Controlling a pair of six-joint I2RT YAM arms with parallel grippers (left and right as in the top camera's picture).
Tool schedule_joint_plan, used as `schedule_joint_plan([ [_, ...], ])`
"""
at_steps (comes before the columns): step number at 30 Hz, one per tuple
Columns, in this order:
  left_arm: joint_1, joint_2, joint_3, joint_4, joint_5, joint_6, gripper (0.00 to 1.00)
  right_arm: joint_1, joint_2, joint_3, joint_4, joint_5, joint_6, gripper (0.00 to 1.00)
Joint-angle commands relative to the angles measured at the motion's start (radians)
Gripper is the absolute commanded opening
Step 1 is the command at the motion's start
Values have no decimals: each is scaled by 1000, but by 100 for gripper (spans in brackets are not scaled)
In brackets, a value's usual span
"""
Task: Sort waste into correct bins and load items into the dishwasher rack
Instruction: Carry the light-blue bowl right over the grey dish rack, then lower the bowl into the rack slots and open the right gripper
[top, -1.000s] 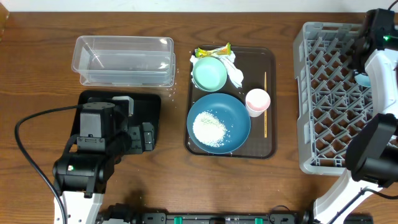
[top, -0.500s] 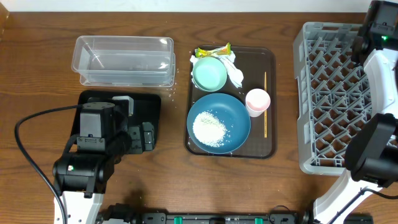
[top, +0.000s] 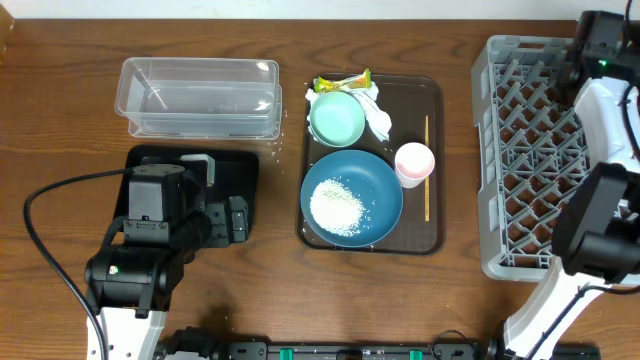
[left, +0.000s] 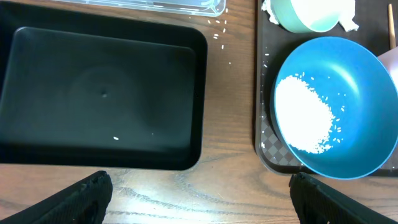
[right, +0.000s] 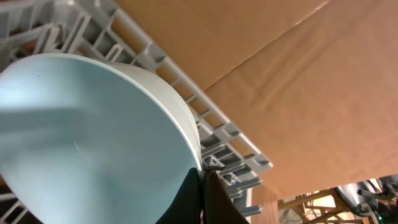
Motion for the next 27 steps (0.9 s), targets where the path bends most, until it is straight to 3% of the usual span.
schedule_joint_plan([
  [1,-2,-1,11,-3,1,-10,94,12,17,1,-10,-10,31,1],
  [18,-2,-1,11,-2,1,-10,94,199,22,1,-245,-288,31,1],
  [27,-2,-1,11,-3,1,-10,94,253,8,1,-334,-292,31,4],
])
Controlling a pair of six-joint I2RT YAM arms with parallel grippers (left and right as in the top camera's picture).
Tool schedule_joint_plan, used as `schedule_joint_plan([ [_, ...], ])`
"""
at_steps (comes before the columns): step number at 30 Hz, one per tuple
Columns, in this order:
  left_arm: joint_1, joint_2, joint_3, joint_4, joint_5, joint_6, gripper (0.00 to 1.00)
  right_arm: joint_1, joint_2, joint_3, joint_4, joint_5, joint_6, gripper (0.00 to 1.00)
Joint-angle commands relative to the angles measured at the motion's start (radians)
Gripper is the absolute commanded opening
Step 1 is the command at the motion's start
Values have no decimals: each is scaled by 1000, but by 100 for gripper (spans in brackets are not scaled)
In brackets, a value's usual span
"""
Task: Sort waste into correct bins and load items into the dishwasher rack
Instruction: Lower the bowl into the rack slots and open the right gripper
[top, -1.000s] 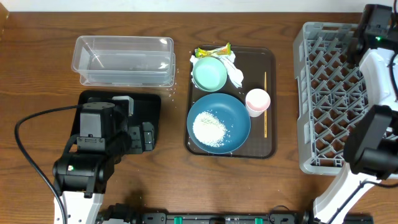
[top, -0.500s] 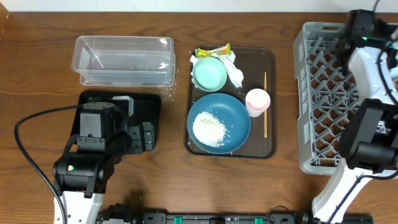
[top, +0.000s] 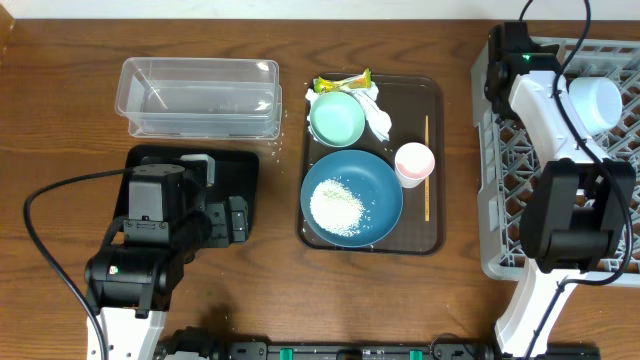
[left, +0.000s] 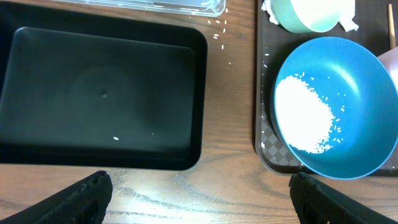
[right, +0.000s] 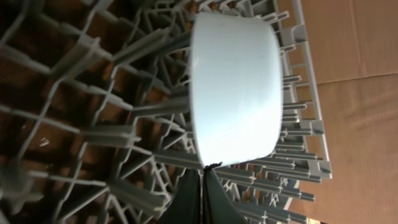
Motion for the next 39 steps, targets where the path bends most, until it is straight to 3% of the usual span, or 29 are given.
schedule_joint_plan([
  [1,-2,-1,11,-3,1,-10,94,6,-14,1,-10,-3,11,4],
  [4,-2,-1,11,-2,1,-10,94,5,-57,1,-10,-3,11,10],
  [9,-2,-1,11,-2,1,-10,94,6,-171,1,-2,-33,11,49],
  [11,-2,-1,11,-2,1,-9,94,6,-221,1,-2,-105,10,55],
  [13,-2,-1,11,-2,1,-10,94,3,-261,1,-4,-211,10,50],
  [19,-2,-1,11,-2,1,-9,94,-19,-298,1,-34,-639,-77,13],
  [20,-2,-1,11,-3,1,-10,94,-22,-291,1,-38,-670,-81,10],
  [34,-2,-1,11,-3,1,-10,94,-114,-106,1,0,-683,-73,1],
  [39,-2,-1,11,-3,1,-10,94,-182,-98,1,42,-673,43,1],
])
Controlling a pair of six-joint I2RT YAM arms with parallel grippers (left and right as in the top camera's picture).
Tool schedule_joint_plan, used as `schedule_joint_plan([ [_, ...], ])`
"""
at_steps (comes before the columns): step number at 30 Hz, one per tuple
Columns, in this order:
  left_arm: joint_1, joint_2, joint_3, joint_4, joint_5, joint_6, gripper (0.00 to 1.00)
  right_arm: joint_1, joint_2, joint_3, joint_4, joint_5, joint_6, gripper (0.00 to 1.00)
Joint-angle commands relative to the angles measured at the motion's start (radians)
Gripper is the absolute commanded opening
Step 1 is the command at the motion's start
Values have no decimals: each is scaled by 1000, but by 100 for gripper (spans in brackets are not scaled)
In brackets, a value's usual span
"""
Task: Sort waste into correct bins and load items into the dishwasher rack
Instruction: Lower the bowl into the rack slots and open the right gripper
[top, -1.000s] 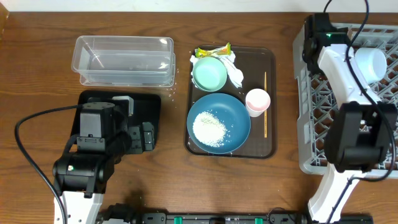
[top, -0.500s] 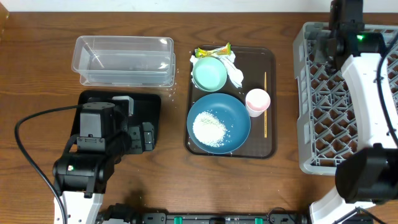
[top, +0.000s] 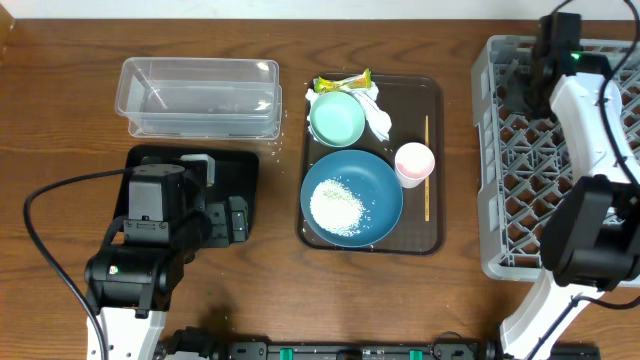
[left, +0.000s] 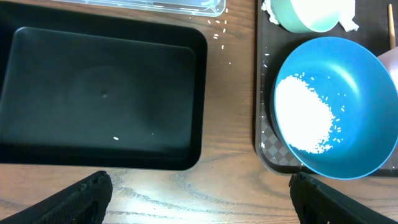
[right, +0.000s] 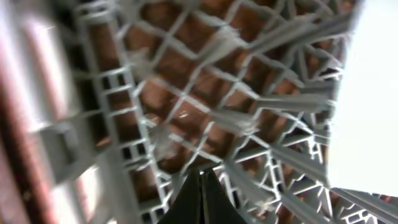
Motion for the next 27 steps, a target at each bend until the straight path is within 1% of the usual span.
schedule_joint_plan([
  [1,-2,-1,11,-3,2,-10,94,-55,-7,3,21,5,102,1],
  [6,-2,-1,11,-2,2,-10,94,-106,-6,3,7,2,114,2],
  [10,-2,-1,11,-2,1,-9,94,-119,-7,3,-22,7,111,1],
  [14,-2,-1,11,-2,1,-10,94,-119,-10,3,-45,82,120,1],
  [16,-2,-1,11,-2,1,-10,94,-119,-14,3,-64,148,176,1],
  [18,-2,-1,11,-2,2,-9,94,-119,-22,3,-90,230,266,1],
  [20,-2,-1,11,-2,1,-9,94,-119,-32,3,-100,257,302,1],
  [24,-2,-1,11,-2,1,-9,94,-114,-46,3,-101,224,276,1],
  [27,-2,-1,11,-2,1,-9,94,-109,-53,3,-118,245,264,1],
])
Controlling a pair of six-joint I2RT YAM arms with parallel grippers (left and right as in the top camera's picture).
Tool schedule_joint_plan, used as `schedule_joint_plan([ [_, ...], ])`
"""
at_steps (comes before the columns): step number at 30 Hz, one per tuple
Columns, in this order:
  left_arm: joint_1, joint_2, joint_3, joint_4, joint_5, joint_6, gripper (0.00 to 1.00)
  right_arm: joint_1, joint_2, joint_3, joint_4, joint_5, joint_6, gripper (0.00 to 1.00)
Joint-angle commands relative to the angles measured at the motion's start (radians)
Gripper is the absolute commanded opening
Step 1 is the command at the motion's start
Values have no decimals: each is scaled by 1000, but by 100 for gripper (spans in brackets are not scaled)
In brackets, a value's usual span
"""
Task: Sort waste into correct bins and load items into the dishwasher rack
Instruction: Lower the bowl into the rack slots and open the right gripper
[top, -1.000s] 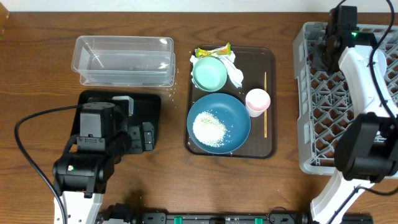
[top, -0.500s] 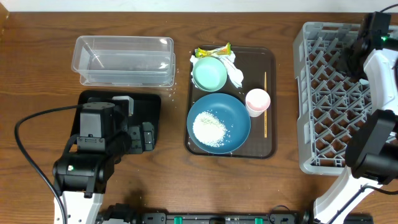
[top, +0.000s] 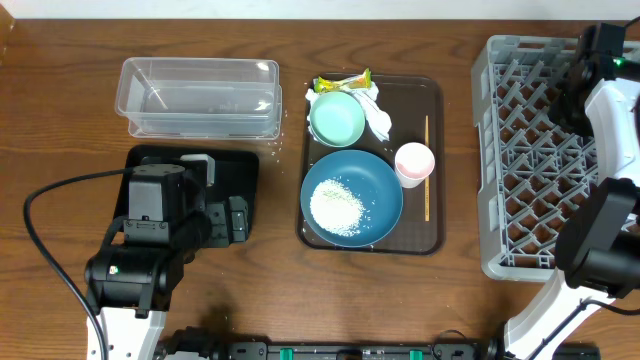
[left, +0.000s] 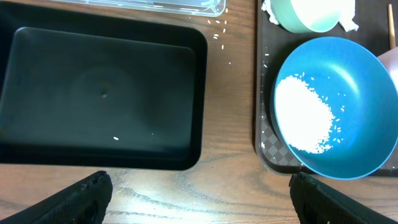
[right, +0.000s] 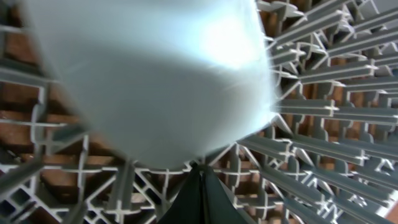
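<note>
A white bowl (right: 155, 74), blurred, fills the upper right wrist view, and my right gripper (right: 200, 171) is shut on its lower rim above the grey dishwasher rack (right: 323, 93). Overhead, the right arm reaches over the back right corner of the dishwasher rack (top: 530, 150) and hides the bowl. On the brown tray (top: 430, 240) are a blue plate with rice (top: 350, 198), a green bowl (top: 337, 118), a pink cup (top: 413, 160), a chopstick (top: 427, 168), a crumpled napkin (top: 378, 115) and a snack wrapper (top: 345, 83). My left gripper (left: 200, 199) is open over the table in front of the black bin (left: 102, 93).
A clear plastic bin (top: 200, 97) stands at the back left, with the black bin (top: 245, 170) in front of it, partly under the left arm. A few rice grains lie on the wood between bins and tray.
My right gripper was over the rack's back middle; it is now at the back right corner, and the white bowl fills its view. The left arm and the tray items are unchanged.
At first my right gripper held the white bowl at the rack's back right corner. Then it was at the back left, with the bowl over the rack, then over the back middle, and now at the back right. The left gripper stayed open by the black bin.
</note>
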Motion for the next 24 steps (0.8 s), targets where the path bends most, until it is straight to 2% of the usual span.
schedule_joint_plan([
  [1,-2,-1,11,-2,1,-9,94,5,-47,3,-8,55,29,1],
  [5,-2,-1,11,-3,1,-9,94,5,-82,3,6,127,137,1],
  [9,-2,-1,11,-2,1,-10,94,9,-129,3,48,105,134,1],
  [11,-2,-1,11,-2,1,-9,94,15,-140,3,58,42,78,1],
  [14,-2,-1,11,-2,1,-9,94,26,-136,3,73,-176,-119,1],
  [16,-2,-1,11,-2,1,-10,94,28,-131,3,71,-268,-201,1],
  [24,-2,-1,11,-3,1,-10,94,29,-94,0,67,-312,-238,2],
])
